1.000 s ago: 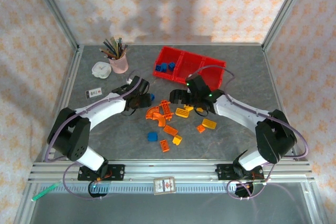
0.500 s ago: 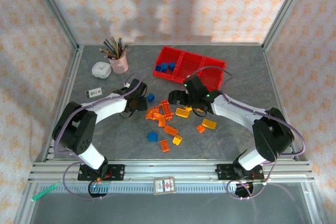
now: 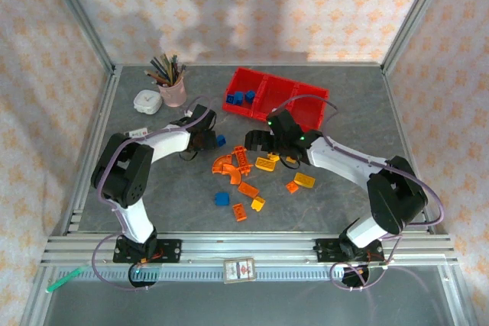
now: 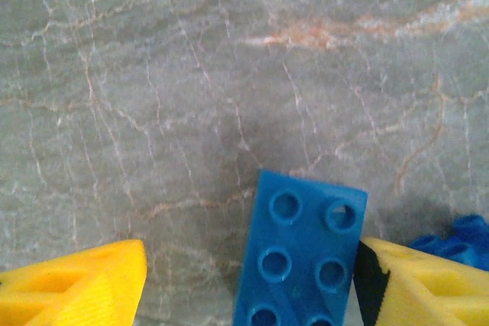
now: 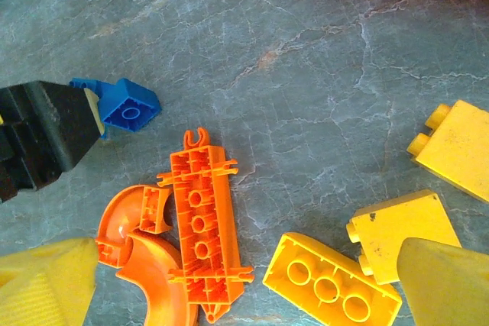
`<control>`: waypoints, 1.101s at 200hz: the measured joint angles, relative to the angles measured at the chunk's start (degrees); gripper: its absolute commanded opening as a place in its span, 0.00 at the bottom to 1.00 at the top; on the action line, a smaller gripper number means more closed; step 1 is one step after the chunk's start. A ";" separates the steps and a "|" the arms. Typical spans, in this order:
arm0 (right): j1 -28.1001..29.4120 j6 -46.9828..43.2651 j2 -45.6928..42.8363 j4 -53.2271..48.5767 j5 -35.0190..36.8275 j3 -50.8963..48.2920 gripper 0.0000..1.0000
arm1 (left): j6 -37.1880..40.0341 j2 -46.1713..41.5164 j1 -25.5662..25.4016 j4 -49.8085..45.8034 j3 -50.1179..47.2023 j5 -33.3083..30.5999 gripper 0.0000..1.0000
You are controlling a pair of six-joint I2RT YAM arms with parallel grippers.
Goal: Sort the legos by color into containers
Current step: Pick up the lego from the center of the table.
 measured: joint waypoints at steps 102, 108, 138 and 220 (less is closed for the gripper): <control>0.00 -0.02 0.09 -0.02 0.44 0.52 1.00 | 1.01 4.13 0.28 1.62 2.78 -0.20 0.42; 0.00 -0.02 0.09 -0.02 0.44 0.55 1.00 | 1.01 4.13 0.31 1.64 2.78 -0.20 0.41; 0.00 -0.04 0.09 0.00 0.42 1.29 1.00 | 0.92 4.13 0.28 2.08 2.56 -0.13 0.35; -1.44 -1.20 0.02 0.00 -0.28 2.32 1.00 | -0.35 -1.68 0.28 -0.68 2.16 0.04 0.33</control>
